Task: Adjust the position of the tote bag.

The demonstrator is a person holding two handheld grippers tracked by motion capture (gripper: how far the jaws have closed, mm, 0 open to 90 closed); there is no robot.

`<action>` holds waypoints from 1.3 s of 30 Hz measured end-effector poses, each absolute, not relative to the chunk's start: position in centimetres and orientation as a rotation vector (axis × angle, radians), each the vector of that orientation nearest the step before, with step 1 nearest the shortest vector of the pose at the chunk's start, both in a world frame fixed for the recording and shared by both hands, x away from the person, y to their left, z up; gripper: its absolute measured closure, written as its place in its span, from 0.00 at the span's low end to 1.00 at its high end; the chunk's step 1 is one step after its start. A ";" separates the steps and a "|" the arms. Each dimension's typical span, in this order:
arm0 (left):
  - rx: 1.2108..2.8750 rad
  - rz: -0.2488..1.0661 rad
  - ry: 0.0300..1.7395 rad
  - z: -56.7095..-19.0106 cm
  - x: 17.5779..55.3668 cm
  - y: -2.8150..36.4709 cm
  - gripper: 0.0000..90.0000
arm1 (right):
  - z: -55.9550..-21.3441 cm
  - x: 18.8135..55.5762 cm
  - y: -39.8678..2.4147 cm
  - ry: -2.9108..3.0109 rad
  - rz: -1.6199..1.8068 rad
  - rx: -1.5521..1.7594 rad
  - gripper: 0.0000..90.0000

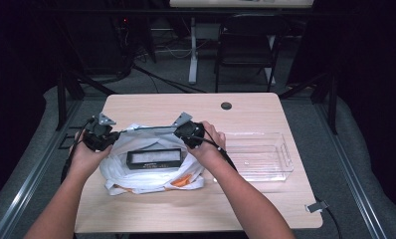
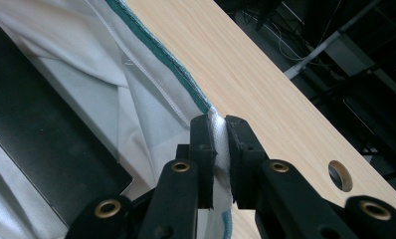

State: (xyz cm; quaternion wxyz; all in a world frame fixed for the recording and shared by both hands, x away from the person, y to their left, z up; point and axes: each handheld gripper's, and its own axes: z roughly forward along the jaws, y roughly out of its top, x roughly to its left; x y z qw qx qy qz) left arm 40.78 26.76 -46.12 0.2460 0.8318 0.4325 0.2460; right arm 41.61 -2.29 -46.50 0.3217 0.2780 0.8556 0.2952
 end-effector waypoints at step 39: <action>2.257 0.606 1.252 -48.7 43.3 26.4 0.98 | -48.9 44.0 -2.2 2.302 0.718 0.808 0.92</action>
